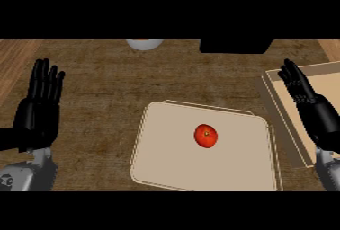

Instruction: Pick the tomato from the tray and place it in the cardboard box

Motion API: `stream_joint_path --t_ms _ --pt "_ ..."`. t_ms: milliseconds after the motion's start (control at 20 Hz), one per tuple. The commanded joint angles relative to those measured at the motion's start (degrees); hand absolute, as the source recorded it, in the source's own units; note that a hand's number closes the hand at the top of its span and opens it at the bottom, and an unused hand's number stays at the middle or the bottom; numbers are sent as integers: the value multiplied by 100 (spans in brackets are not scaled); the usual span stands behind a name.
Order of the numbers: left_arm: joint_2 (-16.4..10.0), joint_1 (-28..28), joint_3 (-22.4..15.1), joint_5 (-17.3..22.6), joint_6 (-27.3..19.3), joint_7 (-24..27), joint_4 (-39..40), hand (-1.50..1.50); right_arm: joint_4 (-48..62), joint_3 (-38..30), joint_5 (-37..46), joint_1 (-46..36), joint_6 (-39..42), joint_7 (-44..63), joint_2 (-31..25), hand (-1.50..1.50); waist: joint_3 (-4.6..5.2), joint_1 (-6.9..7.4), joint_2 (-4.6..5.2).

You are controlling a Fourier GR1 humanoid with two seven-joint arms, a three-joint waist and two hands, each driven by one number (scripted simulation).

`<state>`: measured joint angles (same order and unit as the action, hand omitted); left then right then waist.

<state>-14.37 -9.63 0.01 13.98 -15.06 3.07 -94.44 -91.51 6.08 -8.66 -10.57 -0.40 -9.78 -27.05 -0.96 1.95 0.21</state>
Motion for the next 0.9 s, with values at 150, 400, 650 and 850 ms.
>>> stream_joint_path --t_ms 150,400,650,850 --pt "-883 176 -448 -736 652 -32 39 0 -1156 -482 729 116 -1714 957 199 -150 115 -525 -152" --pt "-1304 303 -815 -942 1296 23 253 0 -1451 -393 2104 860 -2486 2280 -281 -150 151 -761 -137" --pt "-1289 -16 -812 -911 1571 224 613 0 -2674 555 3820 1954 -2625 2752 -412 -150 124 -512 -58" --pt "-1092 -6 -1078 -1016 1579 130 386 0 -3214 1127 5038 1619 -1944 3959 -664 -150 124 -295 -47"
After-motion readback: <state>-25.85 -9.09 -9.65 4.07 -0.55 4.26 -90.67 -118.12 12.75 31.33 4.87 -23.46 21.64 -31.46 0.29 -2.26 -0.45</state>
